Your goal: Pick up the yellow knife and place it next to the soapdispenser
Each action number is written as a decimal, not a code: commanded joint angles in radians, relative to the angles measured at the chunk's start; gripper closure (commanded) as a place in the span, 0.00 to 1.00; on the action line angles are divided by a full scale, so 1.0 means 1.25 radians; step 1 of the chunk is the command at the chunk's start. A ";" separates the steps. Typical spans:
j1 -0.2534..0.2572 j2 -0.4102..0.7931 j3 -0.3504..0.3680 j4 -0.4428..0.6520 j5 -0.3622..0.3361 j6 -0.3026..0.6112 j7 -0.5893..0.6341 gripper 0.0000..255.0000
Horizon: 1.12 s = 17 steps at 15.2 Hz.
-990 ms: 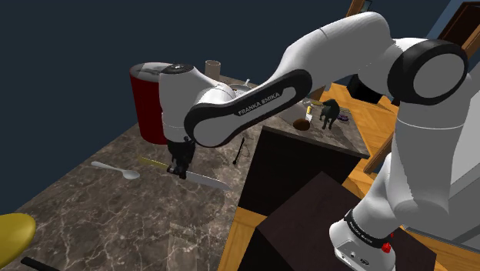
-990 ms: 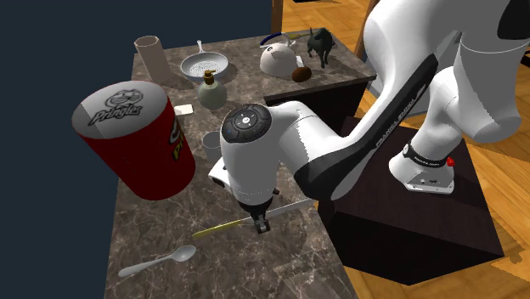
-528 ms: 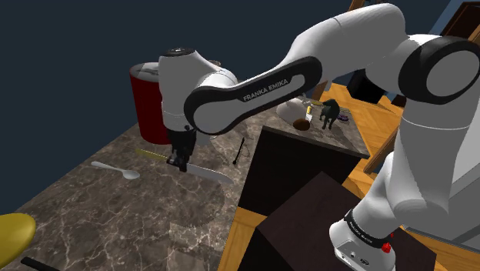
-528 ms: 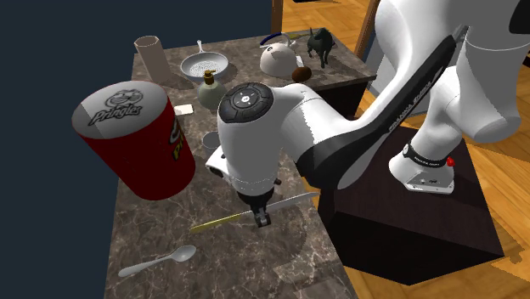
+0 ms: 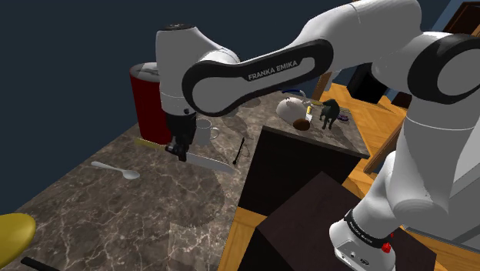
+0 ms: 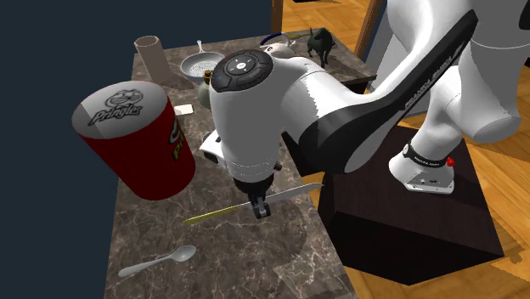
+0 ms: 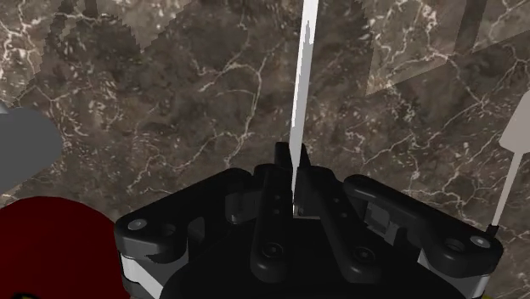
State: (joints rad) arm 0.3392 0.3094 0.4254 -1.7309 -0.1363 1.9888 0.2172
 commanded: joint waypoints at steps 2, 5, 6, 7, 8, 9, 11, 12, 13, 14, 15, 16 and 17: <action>-0.001 -0.011 0.002 0.018 0.006 -0.028 -0.003 1.00; -0.001 -0.018 0.004 0.040 0.010 -0.058 -0.006 1.00; -0.001 -0.021 0.004 0.048 0.011 -0.067 -0.007 1.00; -0.001 -0.023 0.005 0.056 0.013 -0.077 -0.008 1.00; -0.001 -0.025 0.005 0.065 0.014 -0.087 -0.009 1.00; -0.001 -0.027 0.006 0.073 0.015 -0.098 -0.009 1.00; 0.000 -0.030 0.007 0.091 0.017 -0.118 -0.011 1.00; 0.000 -0.031 0.007 0.100 0.017 -0.128 -0.011 1.00; 0.000 -0.032 0.007 0.104 0.018 -0.133 -0.012 1.00; -0.013 -0.038 0.001 0.096 0.021 -0.131 -0.030 1.00; -0.026 -0.044 -0.004 0.089 0.025 -0.128 -0.049 1.00; -0.038 -0.049 -0.010 0.083 0.028 -0.126 -0.067 1.00; -0.050 -0.054 -0.016 0.078 0.031 -0.125 -0.086 1.00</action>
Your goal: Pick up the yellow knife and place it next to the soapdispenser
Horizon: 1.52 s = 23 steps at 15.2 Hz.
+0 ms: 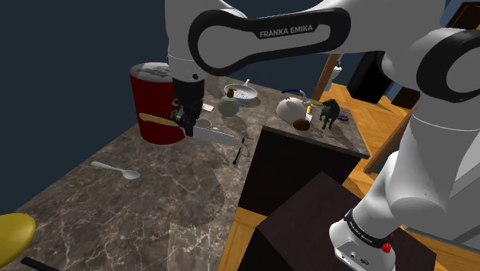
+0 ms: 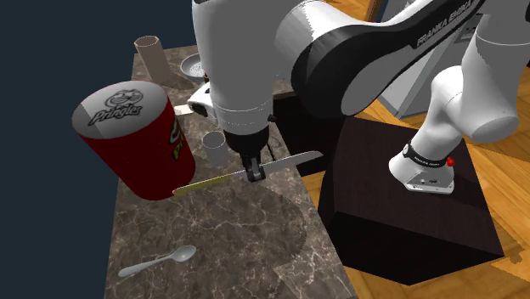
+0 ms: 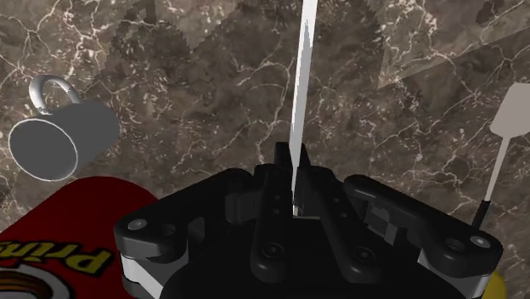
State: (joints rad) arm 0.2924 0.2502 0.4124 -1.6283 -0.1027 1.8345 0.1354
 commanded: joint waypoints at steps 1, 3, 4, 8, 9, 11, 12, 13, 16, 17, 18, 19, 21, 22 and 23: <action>-0.025 -0.010 -0.012 -0.008 0.006 0.000 -0.038 1.00; -0.048 -0.015 -0.025 -0.013 0.010 0.001 -0.075 1.00; -0.059 -0.016 -0.032 -0.013 0.011 0.002 -0.092 1.00; -0.102 -0.013 -0.058 -0.007 0.015 0.001 -0.162 1.00; -0.112 -0.010 -0.065 -0.003 0.015 -0.001 -0.180 1.00; -0.133 -0.002 -0.078 0.009 0.015 -0.004 -0.213 1.00; -0.142 0.003 -0.084 0.016 0.014 -0.006 -0.230 1.00; -0.152 0.009 -0.090 0.025 0.014 -0.008 -0.246 1.00; -0.181 0.031 -0.109 0.057 0.012 -0.017 -0.295 1.00; -0.190 0.040 -0.115 0.070 0.011 -0.021 -0.310 1.00; -0.199 0.049 -0.120 0.084 0.010 -0.025 -0.326 1.00; -0.208 0.060 -0.126 0.099 0.009 -0.029 -0.341 1.00; -0.226 0.083 -0.137 0.134 0.007 -0.040 -0.371 1.00; -0.234 0.096 -0.142 0.153 0.005 -0.046 -0.386 1.00; -0.243 0.110 -0.148 0.174 0.004 -0.053 -0.401 1.00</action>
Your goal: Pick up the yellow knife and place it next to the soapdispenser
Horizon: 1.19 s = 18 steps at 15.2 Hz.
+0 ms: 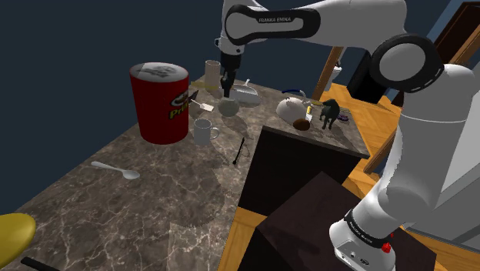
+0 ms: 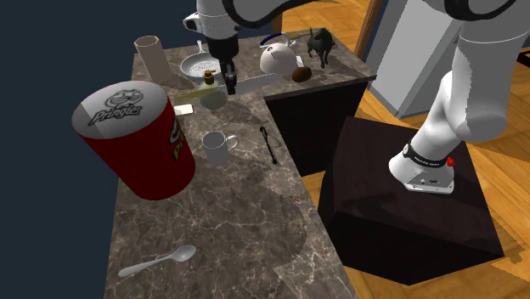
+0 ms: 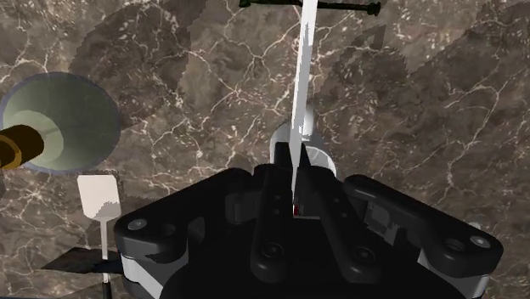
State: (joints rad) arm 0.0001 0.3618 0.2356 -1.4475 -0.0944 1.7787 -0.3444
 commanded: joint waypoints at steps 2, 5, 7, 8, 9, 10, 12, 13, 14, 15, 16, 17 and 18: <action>-0.018 0.038 -0.012 0.045 -0.004 -0.006 -0.033 1.00; -0.020 0.040 -0.013 0.015 -0.005 0.025 -0.032 1.00; -0.020 0.042 -0.013 -0.004 -0.006 0.046 -0.031 1.00; -0.021 0.043 -0.013 -0.013 -0.006 0.056 -0.031 1.00; -0.021 0.044 -0.014 -0.021 -0.007 0.066 -0.030 1.00; -0.021 0.046 -0.014 -0.030 -0.007 0.076 -0.030 1.00; -0.021 0.050 -0.015 -0.045 -0.009 0.096 -0.029 1.00; -0.022 0.052 -0.015 -0.053 -0.009 0.105 -0.028 1.00; -0.022 0.054 -0.015 -0.060 -0.010 0.115 -0.027 1.00; -0.022 0.057 -0.016 -0.067 -0.011 0.124 -0.027 1.00; -0.022 0.060 -0.016 -0.074 -0.012 0.134 -0.026 1.00; -0.022 0.063 -0.017 -0.081 -0.012 0.143 -0.026 1.00; -0.022 0.066 -0.017 -0.087 -0.013 0.153 -0.025 1.00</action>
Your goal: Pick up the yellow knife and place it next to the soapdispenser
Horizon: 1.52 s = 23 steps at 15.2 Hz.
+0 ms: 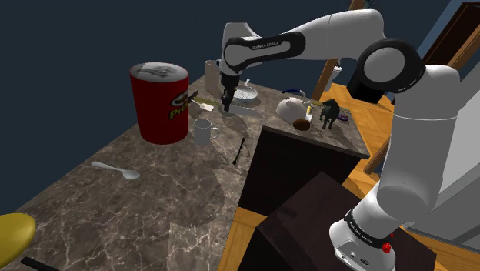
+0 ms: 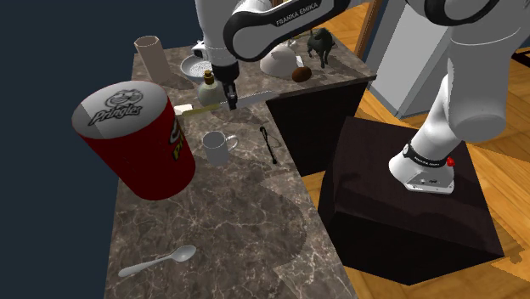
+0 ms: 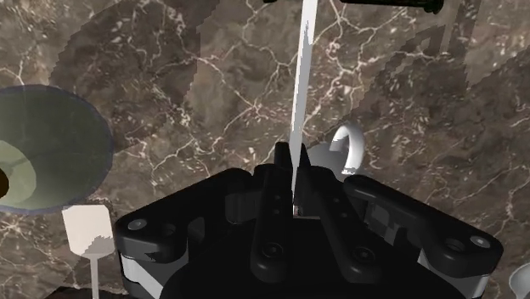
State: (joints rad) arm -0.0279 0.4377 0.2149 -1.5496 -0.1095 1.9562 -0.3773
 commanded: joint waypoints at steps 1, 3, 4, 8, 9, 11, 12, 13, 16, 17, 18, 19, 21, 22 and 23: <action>0.001 0.008 -0.001 -0.012 -0.002 0.020 0.002 1.00; 0.001 0.015 -0.002 -0.023 -0.004 0.038 0.004 1.00; 0.001 0.018 -0.002 -0.029 -0.005 0.047 0.004 1.00; 0.002 0.034 -0.005 -0.049 -0.010 0.083 0.007 1.00; 0.002 0.039 -0.005 -0.053 -0.011 0.091 0.008 1.00; 0.003 0.048 -0.006 -0.062 -0.013 0.109 0.010 1.00; 0.003 0.052 -0.007 -0.066 -0.014 0.117 0.011 1.00; 0.003 0.057 -0.008 -0.069 -0.016 0.126 0.012 1.00; 0.004 0.072 -0.010 -0.079 -0.020 0.150 0.014 1.00; 0.005 0.078 -0.011 -0.082 -0.021 0.159 0.015 1.00; 0.005 0.083 -0.012 -0.085 -0.023 0.167 0.016 1.00; 0.006 0.089 -0.012 -0.087 -0.024 0.175 0.017 1.00; 0.007 0.101 -0.014 -0.092 -0.027 0.191 0.019 1.00; 0.007 0.106 -0.015 -0.094 -0.028 0.198 0.020 1.00; 0.008 0.113 -0.016 -0.095 -0.030 0.206 0.021 1.00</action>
State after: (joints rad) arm -0.0173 0.5710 0.1963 -1.6625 -0.1447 2.1998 -0.3513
